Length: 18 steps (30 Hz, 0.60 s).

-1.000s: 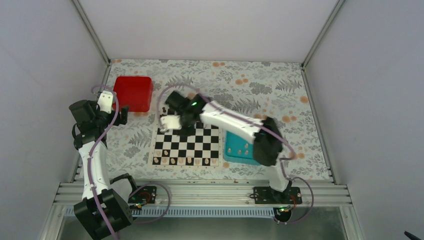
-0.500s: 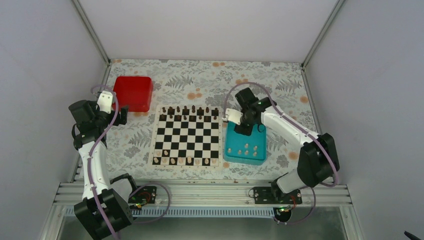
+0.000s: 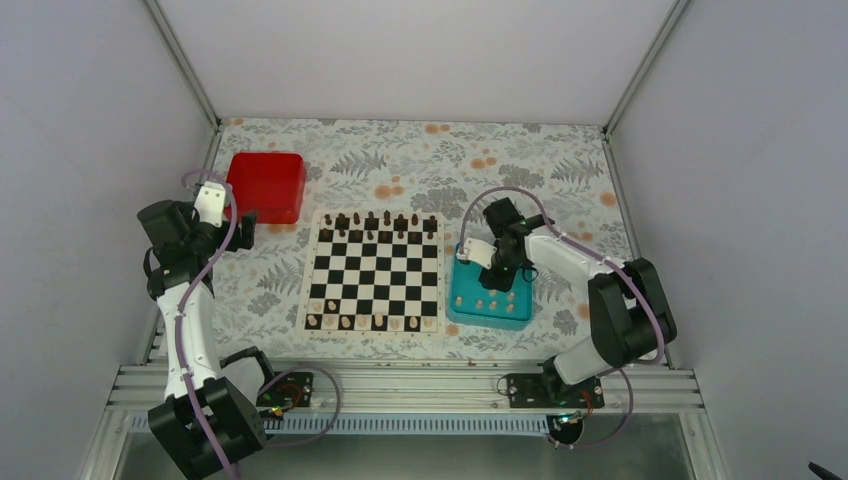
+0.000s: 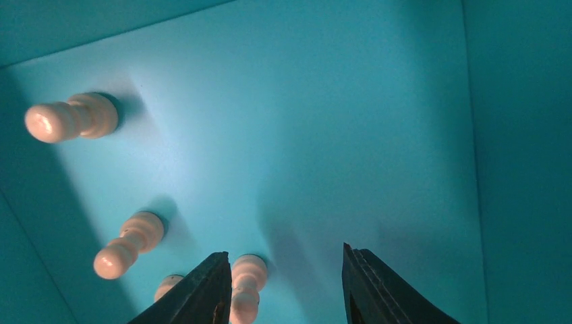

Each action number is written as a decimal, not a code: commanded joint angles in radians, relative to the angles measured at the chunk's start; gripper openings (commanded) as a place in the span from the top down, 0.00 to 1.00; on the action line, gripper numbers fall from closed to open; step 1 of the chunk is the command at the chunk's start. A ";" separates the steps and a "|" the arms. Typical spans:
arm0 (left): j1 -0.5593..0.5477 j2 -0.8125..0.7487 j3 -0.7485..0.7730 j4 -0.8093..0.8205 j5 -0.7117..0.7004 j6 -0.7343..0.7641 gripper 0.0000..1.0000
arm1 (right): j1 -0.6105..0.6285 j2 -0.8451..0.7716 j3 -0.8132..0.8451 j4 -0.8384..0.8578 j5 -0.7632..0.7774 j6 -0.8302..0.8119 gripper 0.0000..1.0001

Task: Set up the chess pieces on the board
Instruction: Pick up the chess piece from the storage box.

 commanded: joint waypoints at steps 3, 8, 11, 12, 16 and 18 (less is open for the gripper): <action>0.009 -0.007 -0.005 0.005 0.021 0.018 0.00 | -0.039 0.009 -0.039 0.023 -0.009 -0.014 0.56; 0.011 -0.009 -0.004 0.004 0.024 0.018 0.00 | -0.062 0.013 -0.045 0.008 -0.016 -0.020 0.55; 0.012 -0.009 -0.005 0.004 0.025 0.018 0.00 | -0.064 0.012 -0.050 0.005 -0.023 -0.021 0.55; 0.013 -0.009 -0.005 0.004 0.024 0.018 0.00 | -0.064 0.013 -0.051 0.005 -0.025 -0.021 0.56; 0.014 -0.008 -0.004 0.004 0.026 0.018 0.00 | -0.067 0.008 -0.053 -0.010 -0.029 -0.020 0.56; 0.013 -0.007 -0.004 0.003 0.028 0.019 0.00 | -0.067 0.001 -0.053 -0.024 -0.036 -0.020 0.56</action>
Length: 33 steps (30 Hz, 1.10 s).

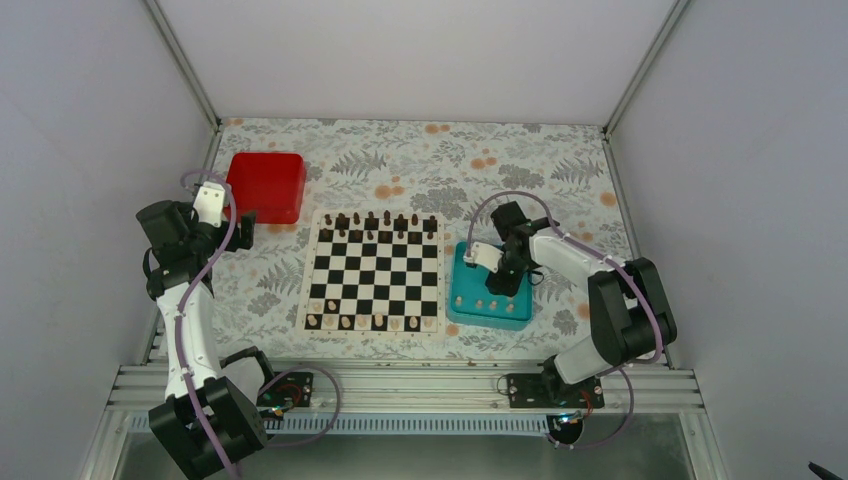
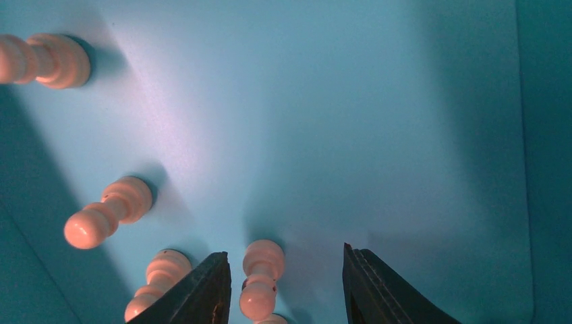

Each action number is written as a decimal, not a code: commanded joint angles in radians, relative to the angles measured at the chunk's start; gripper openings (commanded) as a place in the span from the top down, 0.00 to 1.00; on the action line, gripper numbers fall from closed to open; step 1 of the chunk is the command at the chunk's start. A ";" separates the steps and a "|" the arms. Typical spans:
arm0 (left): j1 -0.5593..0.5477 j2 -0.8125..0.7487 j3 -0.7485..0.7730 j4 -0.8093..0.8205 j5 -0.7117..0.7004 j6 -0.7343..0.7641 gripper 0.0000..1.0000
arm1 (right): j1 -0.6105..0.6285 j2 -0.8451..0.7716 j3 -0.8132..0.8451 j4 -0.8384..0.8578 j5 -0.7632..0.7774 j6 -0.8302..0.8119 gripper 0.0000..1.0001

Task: Set up the chess pieces on the board
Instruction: Pick up the chess piece from the storage box.

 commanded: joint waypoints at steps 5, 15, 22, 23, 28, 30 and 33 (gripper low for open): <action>0.007 -0.008 -0.005 0.005 0.026 0.019 0.00 | -0.009 -0.028 -0.017 -0.034 -0.028 -0.010 0.58; 0.007 -0.007 -0.004 0.003 0.027 0.018 0.00 | -0.009 0.000 -0.014 -0.029 -0.021 -0.004 0.69; 0.009 -0.007 -0.005 0.003 0.027 0.019 0.00 | -0.010 0.003 -0.015 -0.040 -0.001 -0.002 0.70; 0.008 -0.008 -0.005 0.004 0.029 0.019 0.00 | -0.010 0.002 -0.014 -0.041 0.000 -0.002 0.71; 0.009 -0.008 -0.005 0.004 0.029 0.019 0.00 | -0.010 0.008 -0.003 -0.049 0.008 0.000 0.81; 0.008 -0.008 -0.005 0.005 0.029 0.019 0.00 | -0.010 0.006 0.013 -0.062 0.010 0.003 0.86; 0.009 -0.008 -0.003 0.004 0.027 0.018 0.00 | -0.006 -0.007 0.064 -0.103 0.009 0.005 0.89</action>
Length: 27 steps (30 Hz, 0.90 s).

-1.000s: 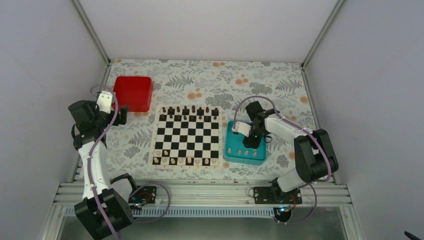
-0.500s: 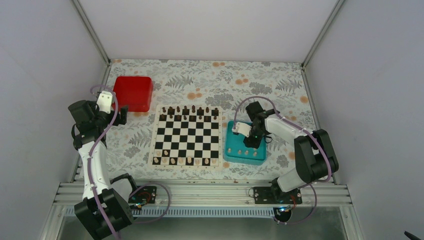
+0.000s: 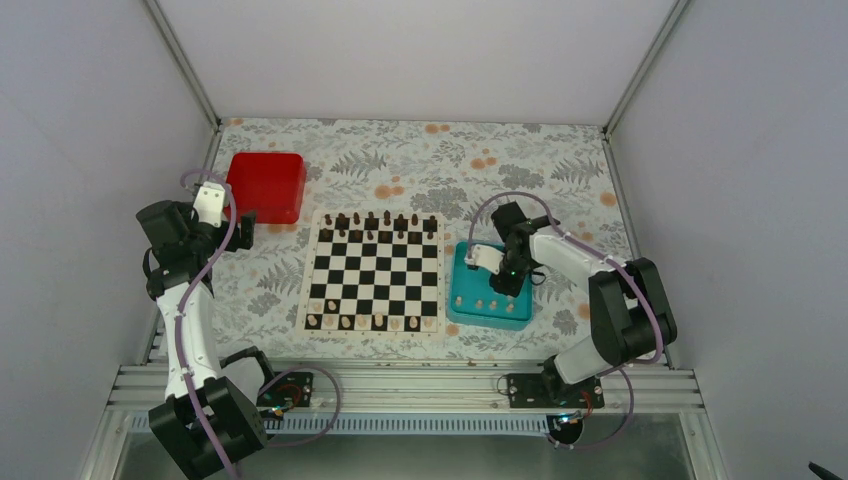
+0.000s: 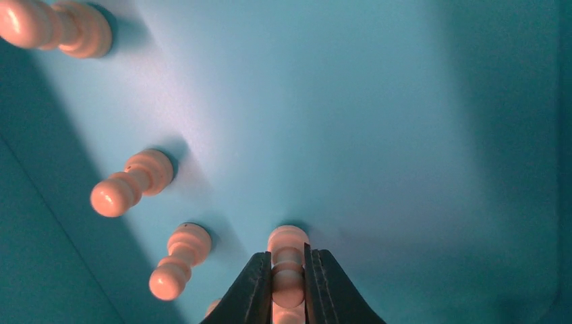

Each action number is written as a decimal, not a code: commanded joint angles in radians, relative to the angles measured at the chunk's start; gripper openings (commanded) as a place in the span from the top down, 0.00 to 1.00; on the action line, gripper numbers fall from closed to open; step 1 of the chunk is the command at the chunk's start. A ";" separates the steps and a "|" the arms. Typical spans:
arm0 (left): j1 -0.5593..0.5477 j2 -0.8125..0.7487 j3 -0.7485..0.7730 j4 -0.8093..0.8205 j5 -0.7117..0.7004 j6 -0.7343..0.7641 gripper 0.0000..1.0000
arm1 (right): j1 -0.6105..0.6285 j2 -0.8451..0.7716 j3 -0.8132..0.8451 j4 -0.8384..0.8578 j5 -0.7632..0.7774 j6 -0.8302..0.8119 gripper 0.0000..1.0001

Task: Set up the chess pieces on the board
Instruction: Pick up the chess piece from the storage box, then place the chess piece on the chessboard.

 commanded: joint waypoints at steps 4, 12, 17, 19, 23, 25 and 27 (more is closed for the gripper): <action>0.008 -0.011 -0.003 0.006 0.025 0.016 0.00 | 0.032 -0.030 0.163 -0.118 0.015 0.010 0.90; 0.010 -0.007 -0.002 0.004 0.026 0.018 0.00 | 0.326 0.058 0.510 -0.266 0.076 0.078 0.90; 0.011 -0.008 -0.003 0.002 0.020 0.018 0.00 | 0.522 0.236 0.724 -0.315 0.087 0.091 0.90; 0.012 -0.009 -0.003 0.002 0.019 0.018 0.00 | 0.586 0.310 0.787 -0.322 0.107 0.092 0.90; 0.019 -0.007 -0.002 0.001 0.024 0.018 0.00 | 0.676 0.451 0.896 -0.325 0.115 0.080 0.89; 0.024 -0.007 -0.002 0.000 0.027 0.019 0.00 | 0.714 0.523 0.954 -0.317 0.112 0.072 0.89; 0.024 -0.008 -0.002 0.001 0.029 0.019 0.00 | 0.741 0.573 1.000 -0.299 0.112 0.069 0.89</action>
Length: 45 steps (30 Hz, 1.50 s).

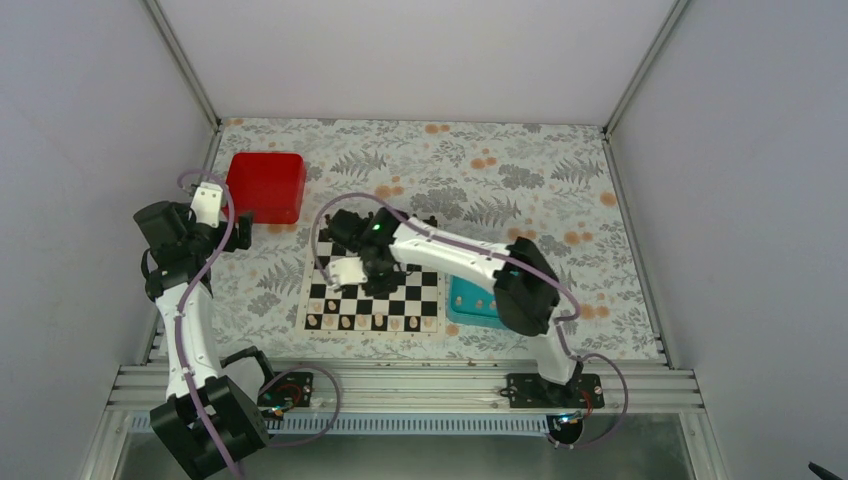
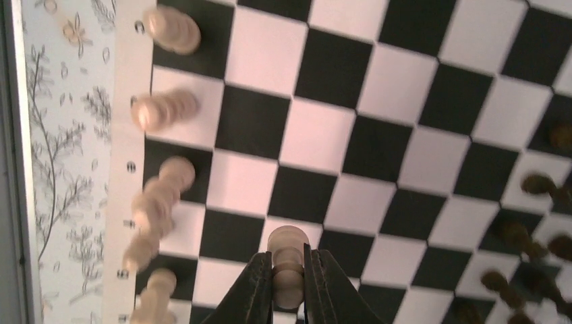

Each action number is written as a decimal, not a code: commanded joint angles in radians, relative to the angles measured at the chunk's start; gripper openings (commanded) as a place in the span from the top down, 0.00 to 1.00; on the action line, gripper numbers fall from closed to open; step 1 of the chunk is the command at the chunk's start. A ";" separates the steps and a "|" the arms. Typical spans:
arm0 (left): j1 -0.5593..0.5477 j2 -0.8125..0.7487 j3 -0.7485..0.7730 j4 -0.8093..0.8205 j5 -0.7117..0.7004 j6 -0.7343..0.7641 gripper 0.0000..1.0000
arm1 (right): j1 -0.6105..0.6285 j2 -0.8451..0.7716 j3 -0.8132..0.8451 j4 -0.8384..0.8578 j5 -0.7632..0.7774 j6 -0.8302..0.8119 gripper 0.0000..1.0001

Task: Set up the chess pieces on the board
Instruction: Place the chess piece on the chessboard.

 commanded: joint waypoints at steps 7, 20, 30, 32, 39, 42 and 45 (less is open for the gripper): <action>0.010 -0.006 -0.001 0.001 0.032 0.019 0.00 | 0.105 0.190 0.180 0.045 0.009 -0.007 0.89; 0.013 -0.012 -0.005 0.002 0.037 0.021 0.00 | 0.127 0.298 0.237 0.069 0.011 -0.008 0.88; 0.015 -0.016 -0.005 0.001 0.039 0.021 0.00 | 0.127 0.316 0.235 0.072 -0.008 -0.010 0.88; 0.014 -0.017 -0.005 0.002 0.039 0.021 0.00 | 0.127 0.319 0.233 0.072 -0.013 -0.012 0.88; 0.015 -0.014 -0.005 0.002 0.041 0.021 0.00 | 0.127 0.333 0.230 0.072 -0.014 -0.013 0.88; 0.016 -0.013 -0.004 0.003 0.041 0.022 0.00 | 0.127 0.319 0.229 0.074 -0.017 -0.011 0.84; 0.018 -0.014 -0.005 0.003 0.040 0.021 0.00 | 0.128 0.296 0.231 0.081 -0.032 -0.010 0.85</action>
